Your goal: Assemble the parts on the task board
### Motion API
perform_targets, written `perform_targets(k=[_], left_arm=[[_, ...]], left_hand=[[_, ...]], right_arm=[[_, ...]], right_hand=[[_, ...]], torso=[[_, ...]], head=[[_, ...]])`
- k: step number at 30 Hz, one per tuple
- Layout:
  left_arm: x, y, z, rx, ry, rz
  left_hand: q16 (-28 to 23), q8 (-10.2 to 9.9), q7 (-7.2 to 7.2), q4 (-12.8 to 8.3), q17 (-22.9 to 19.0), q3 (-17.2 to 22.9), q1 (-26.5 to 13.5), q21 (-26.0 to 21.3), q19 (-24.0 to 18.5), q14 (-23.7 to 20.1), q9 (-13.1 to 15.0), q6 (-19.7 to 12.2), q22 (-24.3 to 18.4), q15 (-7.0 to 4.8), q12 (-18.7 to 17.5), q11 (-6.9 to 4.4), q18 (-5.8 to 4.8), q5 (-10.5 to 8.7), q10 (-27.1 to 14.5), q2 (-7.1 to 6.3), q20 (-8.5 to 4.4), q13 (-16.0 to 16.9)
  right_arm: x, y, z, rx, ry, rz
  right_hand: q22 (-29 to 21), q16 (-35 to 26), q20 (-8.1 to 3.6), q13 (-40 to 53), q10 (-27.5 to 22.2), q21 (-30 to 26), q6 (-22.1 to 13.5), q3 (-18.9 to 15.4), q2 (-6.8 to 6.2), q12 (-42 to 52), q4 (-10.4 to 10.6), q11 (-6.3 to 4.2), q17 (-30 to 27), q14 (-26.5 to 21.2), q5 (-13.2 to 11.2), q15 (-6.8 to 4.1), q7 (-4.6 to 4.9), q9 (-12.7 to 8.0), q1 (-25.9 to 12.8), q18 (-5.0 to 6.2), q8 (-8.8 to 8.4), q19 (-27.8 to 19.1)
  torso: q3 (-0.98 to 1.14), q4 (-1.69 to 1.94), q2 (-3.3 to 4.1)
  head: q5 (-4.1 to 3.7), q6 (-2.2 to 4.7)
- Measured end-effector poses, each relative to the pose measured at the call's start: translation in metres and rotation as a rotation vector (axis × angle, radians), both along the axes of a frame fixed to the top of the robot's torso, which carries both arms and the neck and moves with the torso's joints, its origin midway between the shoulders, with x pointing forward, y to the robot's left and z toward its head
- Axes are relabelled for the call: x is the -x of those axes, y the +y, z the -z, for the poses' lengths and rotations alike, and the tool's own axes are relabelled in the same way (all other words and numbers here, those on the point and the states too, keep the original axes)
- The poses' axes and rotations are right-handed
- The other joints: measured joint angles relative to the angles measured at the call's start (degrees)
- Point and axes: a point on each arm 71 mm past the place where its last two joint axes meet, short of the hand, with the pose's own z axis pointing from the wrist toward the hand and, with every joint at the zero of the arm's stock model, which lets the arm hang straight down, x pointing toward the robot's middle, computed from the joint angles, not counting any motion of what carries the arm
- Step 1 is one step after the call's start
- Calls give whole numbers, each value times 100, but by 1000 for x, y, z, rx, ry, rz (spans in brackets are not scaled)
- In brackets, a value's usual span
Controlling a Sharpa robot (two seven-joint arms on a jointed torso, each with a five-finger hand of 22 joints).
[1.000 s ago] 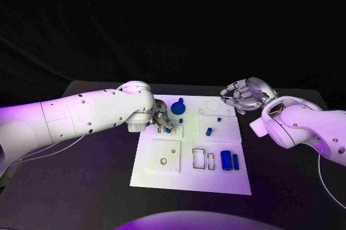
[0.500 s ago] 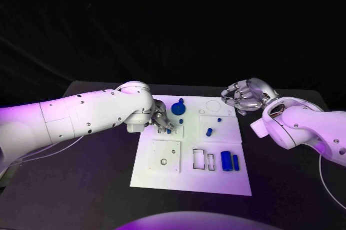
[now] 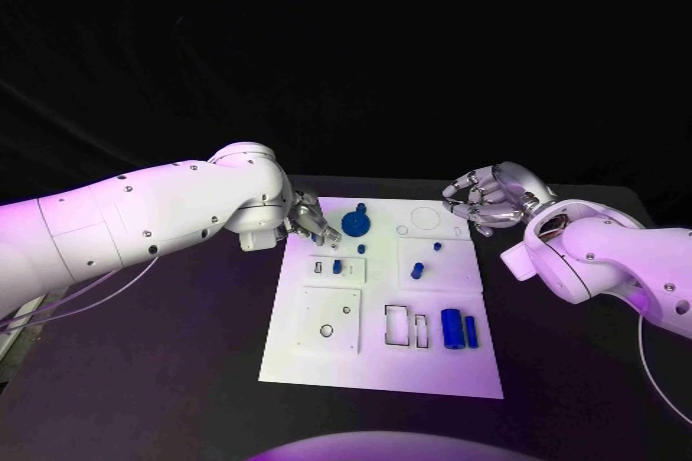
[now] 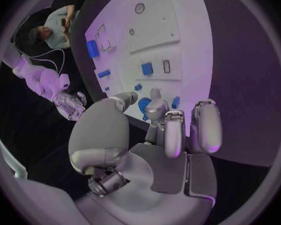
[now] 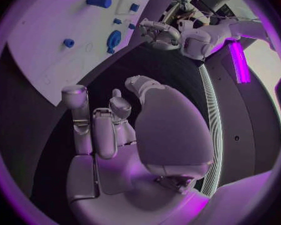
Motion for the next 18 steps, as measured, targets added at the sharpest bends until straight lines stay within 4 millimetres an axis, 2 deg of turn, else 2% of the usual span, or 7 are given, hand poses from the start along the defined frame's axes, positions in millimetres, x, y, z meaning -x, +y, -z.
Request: perform_targets(k=[5, 7, 10, 13, 18], left_arm=[[-10, 10, -11, 10, -15, -38], [-14, 13, -12, 7, -17, -51], [-19, 15, -12, 1, -18, -63], [-24, 16, -10, -11, -16, -73], [-30, 17, -4, -31, -6, -82]], left_hand=[[0, -69, 19, -3, 0, -45, 0, -23, -22, 0, -68, -19, 0, 0, 0, 0, 0, 26, 0, 0, 22, -3], [0, -153, 49, -1, 0, -109, 13, -49, -22, 14, -135, -50, 0, 14, -36, 41, 0, 26, -42, 13, 22, -33], [0, -286, 71, 6, 0, -180, 47, -49, -28, 0, -256, -111, 0, 43, -39, 61, 0, 26, -61, 47, 56, -59], [0, -321, 71, 5, -1, -179, 51, -49, -20, 0, -297, -111, 0, 43, -39, 61, 0, 26, -61, 51, 64, -61], [0, -354, 71, 5, -1, -228, 75, -49, -20, 20, -376, -111, -1, 63, -39, 61, 0, -94, -61, 75, 64, -61]], right_arm=[[0, -1, 0, 1, 0, 2], [0, -1, 0, 1, 0, 2], [0, -1, 0, 1, 0, 2], [0, -1, 0, 1, 0, 2], [0, 0, 0, 0, 0, 1]], right_hand=[[0, -22, 0, 0, 0, 0, 0, 0, 0, 0, 0, 0, 0, 0, 0, 0, 0, 6, 0, 0, 0, 0], [0, -22, 0, 0, 0, 0, 0, 0, 0, 0, 0, 0, 0, 0, 0, 0, 0, 6, 0, 0, 0, 0], [0, -22, 0, 0, 0, 0, 0, 0, 0, 0, 0, 0, 0, 0, 0, 0, 0, 6, 0, 0, 0, 0], [0, -22, 0, 0, 0, 0, 0, 0, 0, 0, 0, 0, 0, 0, 0, 0, 0, 6, 0, 0, 0, 0], [1, -22, 0, -12, 0, -22, 0, 16, 23, 0, 16, 0, -14, 0, 0, 0, 0, 5, -23, 0, 22, 0]], torso=[[-1, -2, 10], [-1, -1, 12], [-4, 0, 16], [-10, 0, 20], [-13, -5, 27]], head=[[0, 22], [3, 36], [2, 45], [14, 51], [46, 52]])
